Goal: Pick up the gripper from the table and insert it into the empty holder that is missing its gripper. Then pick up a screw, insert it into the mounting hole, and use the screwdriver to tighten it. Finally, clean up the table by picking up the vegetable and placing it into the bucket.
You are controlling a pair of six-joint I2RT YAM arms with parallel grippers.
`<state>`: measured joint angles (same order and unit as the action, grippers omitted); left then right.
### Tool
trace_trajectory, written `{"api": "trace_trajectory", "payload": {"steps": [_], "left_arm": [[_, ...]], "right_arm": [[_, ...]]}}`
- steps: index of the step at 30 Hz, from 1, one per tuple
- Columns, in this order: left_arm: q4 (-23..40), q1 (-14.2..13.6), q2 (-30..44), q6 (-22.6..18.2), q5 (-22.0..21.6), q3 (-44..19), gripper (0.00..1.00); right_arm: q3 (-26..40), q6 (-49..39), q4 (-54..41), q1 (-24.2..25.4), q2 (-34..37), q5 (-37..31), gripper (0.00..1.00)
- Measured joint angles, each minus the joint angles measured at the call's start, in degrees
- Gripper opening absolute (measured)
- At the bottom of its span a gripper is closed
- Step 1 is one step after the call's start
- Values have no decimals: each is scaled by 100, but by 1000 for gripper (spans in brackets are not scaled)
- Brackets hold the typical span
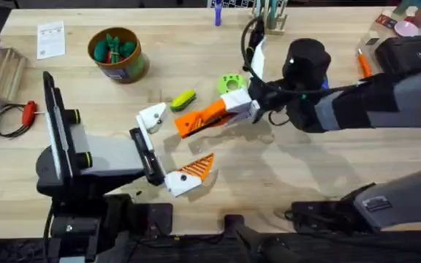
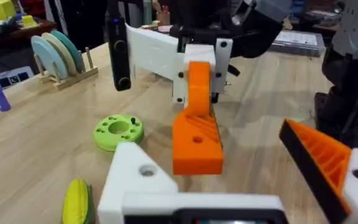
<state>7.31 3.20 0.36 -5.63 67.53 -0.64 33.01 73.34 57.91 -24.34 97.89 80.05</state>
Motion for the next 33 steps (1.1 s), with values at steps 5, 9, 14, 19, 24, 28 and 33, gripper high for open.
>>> {"api": "trace_trajectory", "payload": {"steps": [5,9,14,19,24,28,33], "left_arm": [[0,0,0,2,0,0,986],[0,0,0,2,0,0,986],[0,0,-1,2,0,0,986],[0,0,0,2,0,0,985],[0,0,0,2,0,0,985],[0,0,0,0,0,0,986],[0,0,0,0,-2,0,985]], "right_arm": [[289,0,16,-144,0,-1,8],[372,24,17,-213,2,0,8],[442,80,26,-247,132,-3,8],[576,90,24,-316,305,-5,8],[733,109,24,-365,427,-7,8],[789,127,19,-380,460,-43,8],[807,127,19,-395,463,-162,8]]}}
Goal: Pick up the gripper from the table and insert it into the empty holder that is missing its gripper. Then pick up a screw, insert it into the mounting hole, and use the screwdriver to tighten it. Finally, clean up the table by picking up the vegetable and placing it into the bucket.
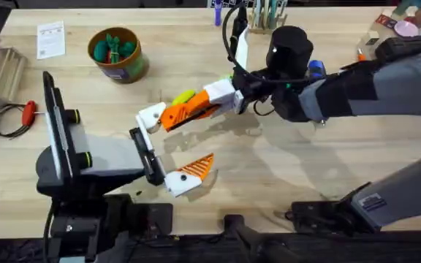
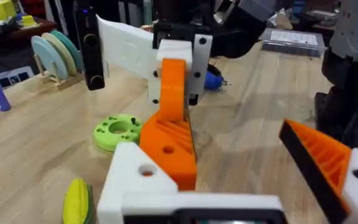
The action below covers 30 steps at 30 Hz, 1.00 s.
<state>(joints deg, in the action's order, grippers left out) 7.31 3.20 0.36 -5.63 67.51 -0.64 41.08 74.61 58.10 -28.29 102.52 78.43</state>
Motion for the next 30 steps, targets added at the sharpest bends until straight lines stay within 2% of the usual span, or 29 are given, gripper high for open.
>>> {"api": "trace_trajectory", "payload": {"steps": [9,20,30], "left_arm": [[-7,48,0,2,-101,0,987],[-26,50,-2,-42,-195,0,986],[-37,61,-7,-88,-267,0,986]], "right_arm": [[2,-52,3,-99,0,-189,8],[2,-646,231,-133,34,-275,8],[2,-351,517,-166,101,-319,8]]}}
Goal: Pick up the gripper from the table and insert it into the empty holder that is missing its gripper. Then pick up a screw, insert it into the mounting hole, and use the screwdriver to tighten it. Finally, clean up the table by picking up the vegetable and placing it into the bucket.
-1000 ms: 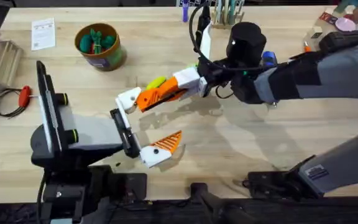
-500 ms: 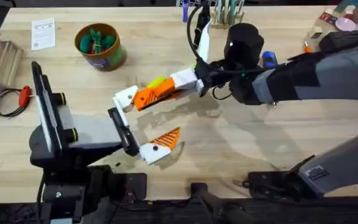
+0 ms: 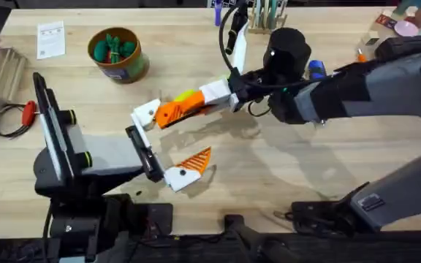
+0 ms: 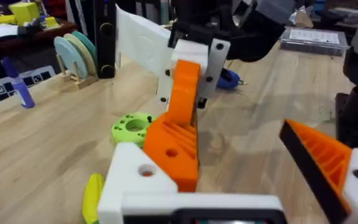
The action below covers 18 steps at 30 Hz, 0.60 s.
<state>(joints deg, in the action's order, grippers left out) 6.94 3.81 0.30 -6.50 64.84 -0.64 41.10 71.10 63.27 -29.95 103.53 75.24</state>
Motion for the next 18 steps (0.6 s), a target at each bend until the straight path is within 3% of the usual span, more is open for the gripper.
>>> {"api": "trace_trajectory", "payload": {"steps": [18], "left_arm": [[-4,-2,0,-39,-11,0,986]], "right_arm": [[0,-84,159,9,48,24,8]]}}
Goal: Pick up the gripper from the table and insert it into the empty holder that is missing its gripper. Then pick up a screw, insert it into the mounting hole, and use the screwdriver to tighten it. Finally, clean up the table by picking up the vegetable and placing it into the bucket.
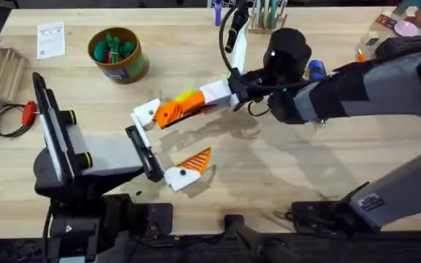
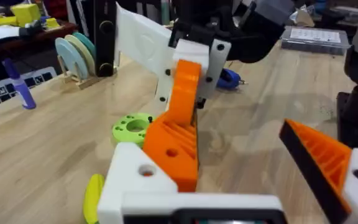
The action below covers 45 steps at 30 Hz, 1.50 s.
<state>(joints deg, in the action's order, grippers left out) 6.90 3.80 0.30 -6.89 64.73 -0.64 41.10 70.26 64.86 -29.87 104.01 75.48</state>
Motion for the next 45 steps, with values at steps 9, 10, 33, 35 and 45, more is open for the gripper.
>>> {"api": "trace_trajectory", "payload": {"steps": [9,10,33,35,45], "left_arm": [[2,2,0,0,5,0,985],[2,2,0,0,-8,0,986],[-2,32,0,30,-140,-4,986],[0,32,0,32,-103,-7,986],[46,-29,0,30,192,-11,985]], "right_arm": [[0,0,1,-16,-1,59,8],[0,3,2,-32,0,59,8],[138,-69,-11,-131,236,288,8],[150,-105,-9,-99,250,344,8],[157,-165,-13,162,267,667,8]]}}
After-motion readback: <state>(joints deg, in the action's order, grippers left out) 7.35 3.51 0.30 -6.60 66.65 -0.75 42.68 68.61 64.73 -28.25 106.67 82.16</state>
